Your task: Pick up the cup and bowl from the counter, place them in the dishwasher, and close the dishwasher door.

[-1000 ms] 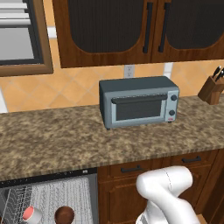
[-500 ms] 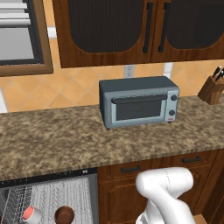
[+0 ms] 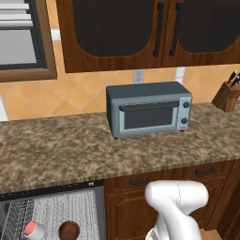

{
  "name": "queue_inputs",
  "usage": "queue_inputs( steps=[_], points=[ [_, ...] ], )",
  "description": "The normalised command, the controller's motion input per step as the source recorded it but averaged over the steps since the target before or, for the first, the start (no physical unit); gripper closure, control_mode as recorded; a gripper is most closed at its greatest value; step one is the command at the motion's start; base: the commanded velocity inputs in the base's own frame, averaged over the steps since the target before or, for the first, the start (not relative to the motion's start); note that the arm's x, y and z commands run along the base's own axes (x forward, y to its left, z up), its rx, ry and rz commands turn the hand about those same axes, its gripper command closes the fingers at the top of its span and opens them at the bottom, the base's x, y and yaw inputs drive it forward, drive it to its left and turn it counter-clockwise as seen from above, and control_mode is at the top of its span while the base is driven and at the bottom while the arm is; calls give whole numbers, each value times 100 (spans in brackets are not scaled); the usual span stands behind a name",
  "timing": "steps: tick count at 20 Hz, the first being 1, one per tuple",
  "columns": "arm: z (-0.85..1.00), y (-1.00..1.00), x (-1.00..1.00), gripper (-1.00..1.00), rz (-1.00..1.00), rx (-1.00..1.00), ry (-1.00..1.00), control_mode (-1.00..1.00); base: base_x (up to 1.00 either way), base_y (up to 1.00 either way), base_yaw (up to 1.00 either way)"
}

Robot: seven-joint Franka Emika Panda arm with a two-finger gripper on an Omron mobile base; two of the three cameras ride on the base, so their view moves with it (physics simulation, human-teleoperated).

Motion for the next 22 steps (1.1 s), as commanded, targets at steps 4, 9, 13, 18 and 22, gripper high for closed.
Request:
queue_inputs(
  steps=[4, 9, 13, 18, 22],
  points=[
    [-45, -14, 100, -100, 0, -1, -16, -100, 0, 0, 0],
    [-2, -26, 100, -100, 0, 0, -15, -100, 0, 0, 0],
    [0, -33, 100, -100, 0, 0, -12, -100, 0, 0, 0],
    [3, -37, 100, -100, 0, 0, -10, -100, 0, 0, 0],
    [9, -42, 100, -100, 0, 0, -9, -100, 0, 0, 0]
  ],
)
